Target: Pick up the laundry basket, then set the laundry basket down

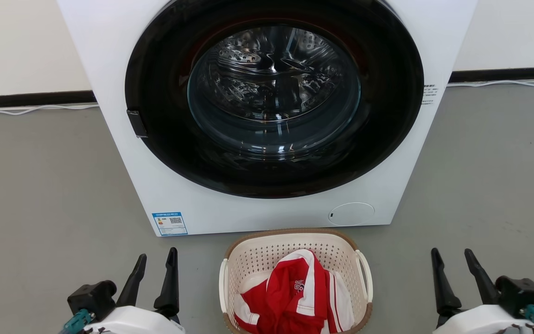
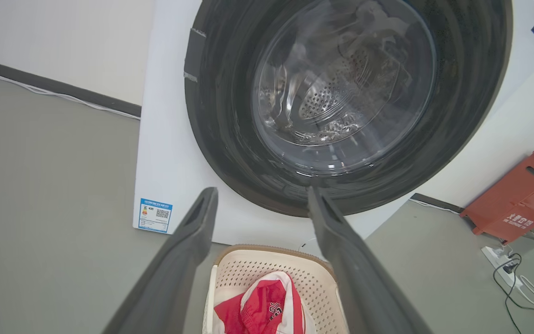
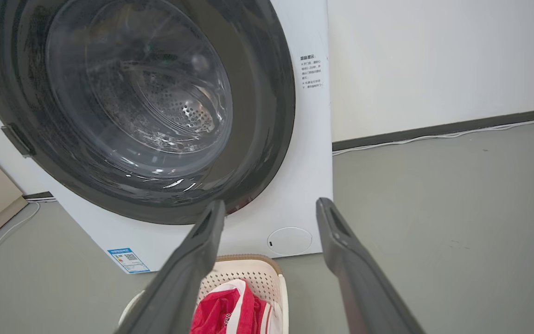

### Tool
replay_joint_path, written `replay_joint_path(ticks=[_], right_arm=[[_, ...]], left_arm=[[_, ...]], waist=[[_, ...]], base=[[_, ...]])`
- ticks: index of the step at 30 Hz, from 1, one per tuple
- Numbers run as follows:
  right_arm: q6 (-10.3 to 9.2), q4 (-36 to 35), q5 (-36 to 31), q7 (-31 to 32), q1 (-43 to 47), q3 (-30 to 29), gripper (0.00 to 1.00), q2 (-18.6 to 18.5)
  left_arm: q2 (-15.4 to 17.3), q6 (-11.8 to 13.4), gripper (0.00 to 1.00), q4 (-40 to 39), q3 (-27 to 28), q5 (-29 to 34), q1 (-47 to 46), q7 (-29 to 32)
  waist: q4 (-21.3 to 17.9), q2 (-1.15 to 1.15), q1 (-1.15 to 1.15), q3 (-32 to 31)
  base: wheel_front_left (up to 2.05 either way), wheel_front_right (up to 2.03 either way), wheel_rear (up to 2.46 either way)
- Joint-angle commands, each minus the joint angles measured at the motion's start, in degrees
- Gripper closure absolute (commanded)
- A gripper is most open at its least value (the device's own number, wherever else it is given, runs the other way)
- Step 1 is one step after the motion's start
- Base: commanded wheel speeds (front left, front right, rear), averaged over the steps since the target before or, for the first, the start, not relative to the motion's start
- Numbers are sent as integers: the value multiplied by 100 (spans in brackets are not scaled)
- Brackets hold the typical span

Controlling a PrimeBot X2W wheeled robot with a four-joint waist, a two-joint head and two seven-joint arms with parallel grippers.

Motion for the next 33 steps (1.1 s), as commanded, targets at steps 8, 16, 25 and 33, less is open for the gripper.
replay_joint_path(ticks=[8,16,25,33], right_arm=[[38,-123,-733,-246,-221,224,0,-145],[41,-188,-1252,-381,-201,188,0,-148],[42,-219,-1353,-413,-175,180,0,-138],[42,-196,-1336,-413,-170,143,0,-115]], left_arm=[[61,83,0,-173,91,640,-109,-207],[68,102,0,-165,40,1125,-111,-342],[70,99,0,-135,40,1225,-94,-374],[70,111,0,-122,25,1210,-106,-374]], waist=[[0,0,0,13],[5,0,0,24],[-10,0,0,14],[-21,0,0,50]], base=[[0,0,0],[0,0,0],[0,0,0],[0,0,0]])
